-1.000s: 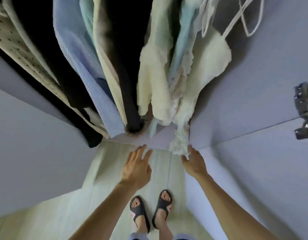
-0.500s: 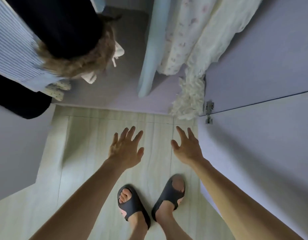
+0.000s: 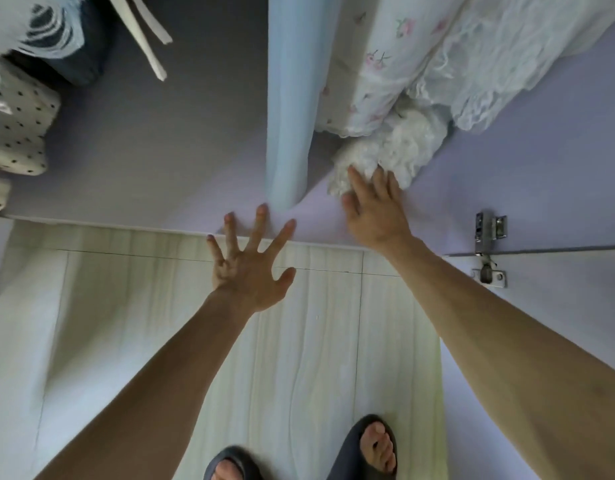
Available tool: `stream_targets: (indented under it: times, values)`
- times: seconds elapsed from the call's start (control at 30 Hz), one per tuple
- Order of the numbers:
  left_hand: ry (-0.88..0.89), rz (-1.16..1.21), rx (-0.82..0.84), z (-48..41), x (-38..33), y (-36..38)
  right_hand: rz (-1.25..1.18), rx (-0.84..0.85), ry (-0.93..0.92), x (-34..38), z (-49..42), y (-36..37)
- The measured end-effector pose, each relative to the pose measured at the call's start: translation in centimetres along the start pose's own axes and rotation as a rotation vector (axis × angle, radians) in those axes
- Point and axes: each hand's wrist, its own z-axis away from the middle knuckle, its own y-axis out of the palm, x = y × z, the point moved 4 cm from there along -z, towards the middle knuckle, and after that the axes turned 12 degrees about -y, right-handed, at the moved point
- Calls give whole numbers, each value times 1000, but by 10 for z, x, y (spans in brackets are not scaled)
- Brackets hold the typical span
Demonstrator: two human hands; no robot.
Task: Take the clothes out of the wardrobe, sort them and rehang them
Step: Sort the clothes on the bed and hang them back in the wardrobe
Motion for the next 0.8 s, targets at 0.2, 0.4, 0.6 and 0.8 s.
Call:
stream_targets:
  times: [0.2, 0.4, 0.6, 0.8]
  values:
    - [-32, -79, 249, 19, 5, -30, -86, -5, -46, 52, 44, -30]
    - [-74, 65, 374, 131, 22, -74, -207, 218, -3, 116, 173, -84]
    - [-112, 105, 433, 284, 75, -151, -101, 321, -91, 220, 273, -193]
    - [-208, 162, 302, 437, 154, -273, 38, 310, -319, 344, 350, -321]
